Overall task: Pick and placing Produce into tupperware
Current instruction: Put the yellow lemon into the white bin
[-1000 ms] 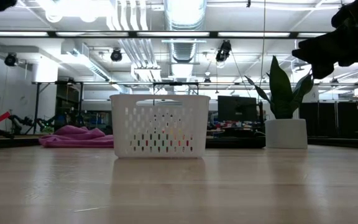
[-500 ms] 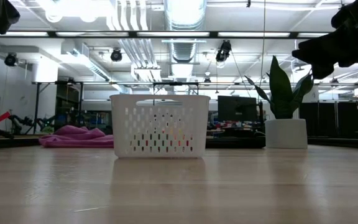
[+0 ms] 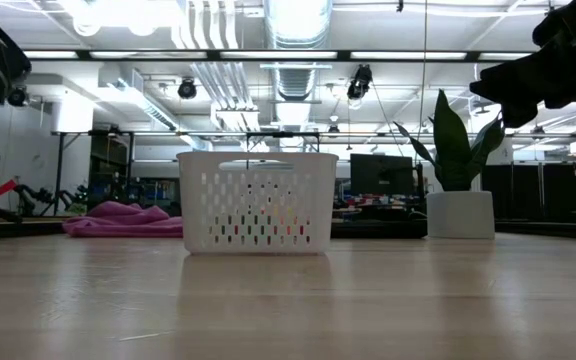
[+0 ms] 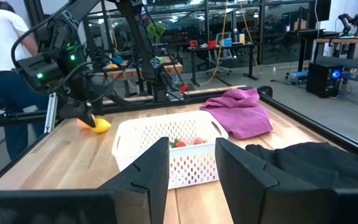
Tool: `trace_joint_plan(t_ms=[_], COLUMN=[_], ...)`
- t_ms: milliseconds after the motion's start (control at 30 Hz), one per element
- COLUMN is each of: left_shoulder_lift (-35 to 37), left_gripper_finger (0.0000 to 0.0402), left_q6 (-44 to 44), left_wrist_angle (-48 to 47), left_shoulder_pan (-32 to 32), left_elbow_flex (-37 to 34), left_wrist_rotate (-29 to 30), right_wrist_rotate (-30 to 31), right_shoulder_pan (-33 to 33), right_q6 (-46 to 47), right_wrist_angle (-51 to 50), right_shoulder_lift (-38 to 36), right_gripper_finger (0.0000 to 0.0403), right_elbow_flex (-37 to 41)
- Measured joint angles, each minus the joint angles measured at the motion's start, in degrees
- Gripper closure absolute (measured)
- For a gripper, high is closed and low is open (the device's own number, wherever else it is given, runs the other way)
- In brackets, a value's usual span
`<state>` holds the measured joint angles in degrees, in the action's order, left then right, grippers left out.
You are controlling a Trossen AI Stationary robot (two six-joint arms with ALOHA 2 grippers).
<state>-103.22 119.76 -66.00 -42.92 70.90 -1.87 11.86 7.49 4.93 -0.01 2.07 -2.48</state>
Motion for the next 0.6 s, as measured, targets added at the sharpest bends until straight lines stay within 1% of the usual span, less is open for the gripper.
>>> trace_joint_plan(t_ms=[267,600], left_shoulder_lift=[-2.65,-4.56], left_gripper_finger=[0.0136,0.0137], left_q6=[-0.04,-0.09], left_wrist_angle=[0.61,1.05], left_shoulder_pan=[0.72,0.99], left_elbow_flex=[-0.2,-0.44], left_wrist_rotate=[-0.36,-2.58], right_wrist_rotate=[0.0,0.01], right_shoulder_pan=[0.0,0.0], right_q6=[-0.01,-0.02], right_wrist_angle=[-0.24,-0.26], right_shoulder_lift=[0.0,0.02], right_gripper_finger=[0.028,0.028], right_elbow_flex=[0.0,0.0])
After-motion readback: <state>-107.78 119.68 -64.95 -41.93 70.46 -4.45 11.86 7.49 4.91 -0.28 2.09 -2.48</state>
